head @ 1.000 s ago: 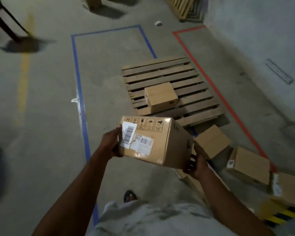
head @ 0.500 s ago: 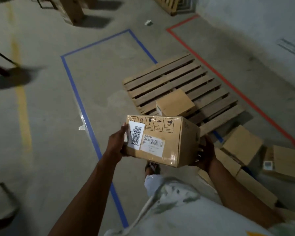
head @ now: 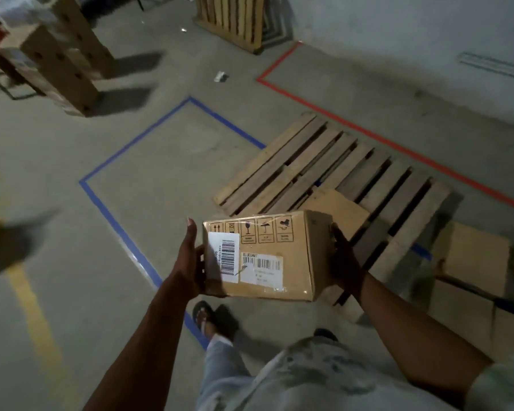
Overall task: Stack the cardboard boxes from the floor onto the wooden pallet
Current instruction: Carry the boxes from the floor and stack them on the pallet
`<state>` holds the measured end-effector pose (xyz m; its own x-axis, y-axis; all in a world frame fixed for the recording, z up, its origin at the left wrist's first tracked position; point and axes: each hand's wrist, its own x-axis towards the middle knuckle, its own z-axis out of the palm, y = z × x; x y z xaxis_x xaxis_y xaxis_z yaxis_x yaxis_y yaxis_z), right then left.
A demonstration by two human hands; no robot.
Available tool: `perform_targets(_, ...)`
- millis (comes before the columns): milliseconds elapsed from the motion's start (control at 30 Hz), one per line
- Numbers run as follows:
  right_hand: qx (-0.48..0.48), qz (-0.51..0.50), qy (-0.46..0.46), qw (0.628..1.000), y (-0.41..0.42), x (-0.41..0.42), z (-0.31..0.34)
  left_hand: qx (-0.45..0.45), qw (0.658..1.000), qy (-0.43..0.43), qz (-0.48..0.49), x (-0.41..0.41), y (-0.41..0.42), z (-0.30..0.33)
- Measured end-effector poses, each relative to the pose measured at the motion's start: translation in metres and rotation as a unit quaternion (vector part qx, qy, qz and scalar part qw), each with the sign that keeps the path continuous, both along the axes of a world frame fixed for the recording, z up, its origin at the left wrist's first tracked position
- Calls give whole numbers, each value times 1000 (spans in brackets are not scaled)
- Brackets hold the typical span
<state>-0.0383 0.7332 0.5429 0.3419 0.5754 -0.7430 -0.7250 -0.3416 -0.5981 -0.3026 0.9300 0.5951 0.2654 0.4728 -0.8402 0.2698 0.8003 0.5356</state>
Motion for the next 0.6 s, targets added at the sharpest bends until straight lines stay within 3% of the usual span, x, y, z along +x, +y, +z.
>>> perform_targets(133, 8, -46, -52, 998, 73, -15, -83, -89, 991, -16, -94, -5, 121, -25)
perform_targets(233, -37, -92, -87, 991, 134, -45, -69, -143, 973, -41, -175, 0, 207, -28)
perform_targets(367, -44, -159, -82, 983, 198, -49, -82, -101, 954, -42, -279, 43, 292, -28)
perform_targets(500, -29, -234, -48, 971, 254, -37, -41, -59, 951, -37, -302, 112, 341, -50)
perform_targets(600, -5, -236, -49, 971, 277, -16, -54, -26, 951, -52, -305, 160, 350, -89)
